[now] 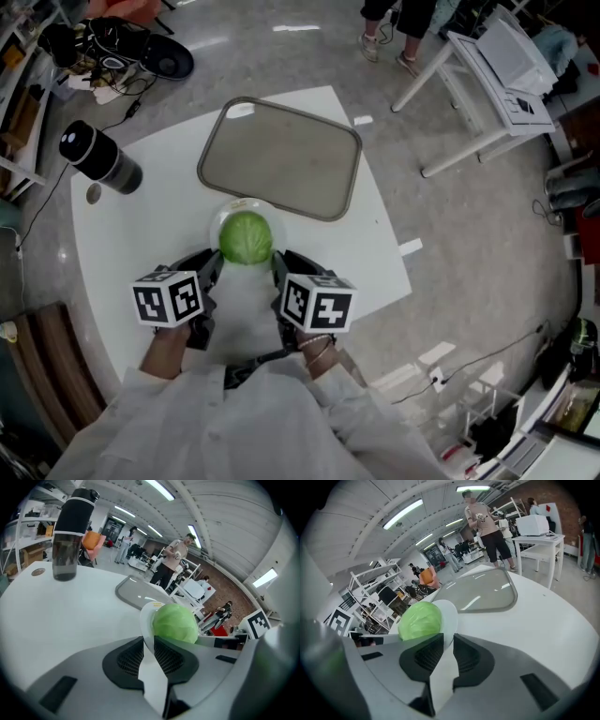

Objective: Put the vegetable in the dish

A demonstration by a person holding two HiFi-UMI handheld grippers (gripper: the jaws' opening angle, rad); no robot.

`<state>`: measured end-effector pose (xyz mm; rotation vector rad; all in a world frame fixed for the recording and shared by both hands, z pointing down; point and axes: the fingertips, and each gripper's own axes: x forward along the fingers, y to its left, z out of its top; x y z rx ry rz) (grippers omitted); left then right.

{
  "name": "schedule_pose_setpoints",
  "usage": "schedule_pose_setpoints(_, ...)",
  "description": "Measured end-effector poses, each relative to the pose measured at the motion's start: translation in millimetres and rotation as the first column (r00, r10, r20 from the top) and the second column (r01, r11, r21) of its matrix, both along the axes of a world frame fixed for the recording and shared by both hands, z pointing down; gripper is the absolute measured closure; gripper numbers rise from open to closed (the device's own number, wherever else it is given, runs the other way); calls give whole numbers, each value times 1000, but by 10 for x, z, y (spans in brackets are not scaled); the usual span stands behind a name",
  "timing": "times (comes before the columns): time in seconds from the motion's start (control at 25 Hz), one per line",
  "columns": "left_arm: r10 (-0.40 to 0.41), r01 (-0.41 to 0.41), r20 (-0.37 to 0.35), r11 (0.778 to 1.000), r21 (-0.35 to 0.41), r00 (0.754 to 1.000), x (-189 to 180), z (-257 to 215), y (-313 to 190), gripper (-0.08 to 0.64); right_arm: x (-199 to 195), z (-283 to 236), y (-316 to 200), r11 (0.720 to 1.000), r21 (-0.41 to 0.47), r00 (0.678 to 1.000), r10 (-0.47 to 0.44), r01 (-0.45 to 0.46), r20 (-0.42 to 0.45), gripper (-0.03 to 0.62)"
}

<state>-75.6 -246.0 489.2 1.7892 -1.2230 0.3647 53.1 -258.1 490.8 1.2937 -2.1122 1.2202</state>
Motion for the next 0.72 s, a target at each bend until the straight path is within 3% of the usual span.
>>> schedule_pose_setpoints(0.44, 2, -2, 8, 1000, 31, 1000, 440, -105, -1054, 492, 441, -76, -1046, 1000, 8, 1000, 11, -11, 4, 520)
schedule_pose_setpoints(0.72, -8, 7, 17, 998, 57, 1000, 540, -84, -1717, 492, 525, -31, -1710, 1000, 20, 1000, -8, 8, 8, 518)
